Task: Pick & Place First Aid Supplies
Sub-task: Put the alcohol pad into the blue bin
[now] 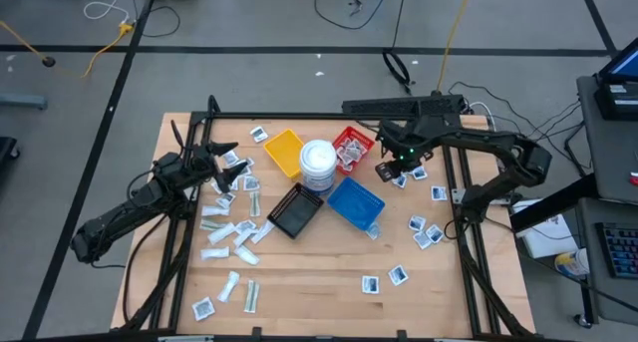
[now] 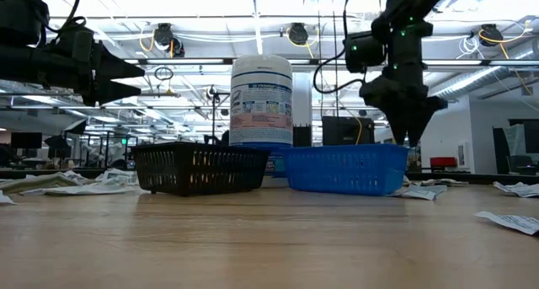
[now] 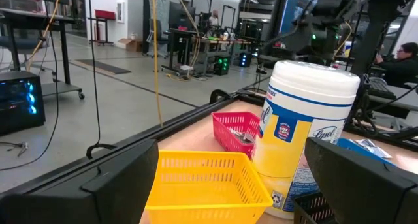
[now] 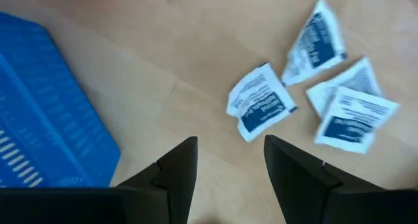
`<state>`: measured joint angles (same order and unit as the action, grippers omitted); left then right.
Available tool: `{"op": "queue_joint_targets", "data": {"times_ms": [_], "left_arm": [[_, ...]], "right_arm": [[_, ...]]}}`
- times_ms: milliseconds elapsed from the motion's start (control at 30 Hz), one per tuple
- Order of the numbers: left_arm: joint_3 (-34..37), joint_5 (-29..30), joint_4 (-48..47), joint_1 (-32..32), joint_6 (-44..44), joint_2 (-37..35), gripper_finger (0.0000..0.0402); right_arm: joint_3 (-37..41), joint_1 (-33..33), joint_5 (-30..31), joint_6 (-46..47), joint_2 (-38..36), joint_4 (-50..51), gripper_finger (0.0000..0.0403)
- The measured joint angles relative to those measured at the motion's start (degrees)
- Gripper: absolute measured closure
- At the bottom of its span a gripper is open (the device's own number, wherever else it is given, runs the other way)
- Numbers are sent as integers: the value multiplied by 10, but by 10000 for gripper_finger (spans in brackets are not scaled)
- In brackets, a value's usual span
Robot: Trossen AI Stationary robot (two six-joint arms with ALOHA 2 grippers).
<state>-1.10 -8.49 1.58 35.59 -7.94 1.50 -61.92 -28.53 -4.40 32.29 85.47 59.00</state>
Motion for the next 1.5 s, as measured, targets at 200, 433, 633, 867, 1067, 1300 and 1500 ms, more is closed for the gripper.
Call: {"op": "queue_joint_targets", "data": {"times_ms": [200, 433, 633, 867, 1067, 1300, 1500], "left_arm": [[0, 0, 0, 0, 0, 0, 9], [0, 0, 0, 0, 0, 0, 9], [0, 0, 0, 0, 0, 0, 9], [0, 0, 0, 0, 0, 0, 9], [0, 0, 0, 0, 0, 0, 9], [0, 0, 0, 0, 0, 0, 9], [0, 0, 0, 0, 0, 0, 9]], "right_arm": [[61, 26, 0, -15, 0, -90, 232], [118, 29, 47, -35, 14, -150, 232], [128, 26, 47, -50, 35, -173, 232], [125, 27, 42, -45, 61, -183, 267], [125, 27, 40, -45, 65, -189, 358], [126, 27, 39, -34, 65, -190, 393], [109, 27, 43, -30, 46, -148, 399]]}}
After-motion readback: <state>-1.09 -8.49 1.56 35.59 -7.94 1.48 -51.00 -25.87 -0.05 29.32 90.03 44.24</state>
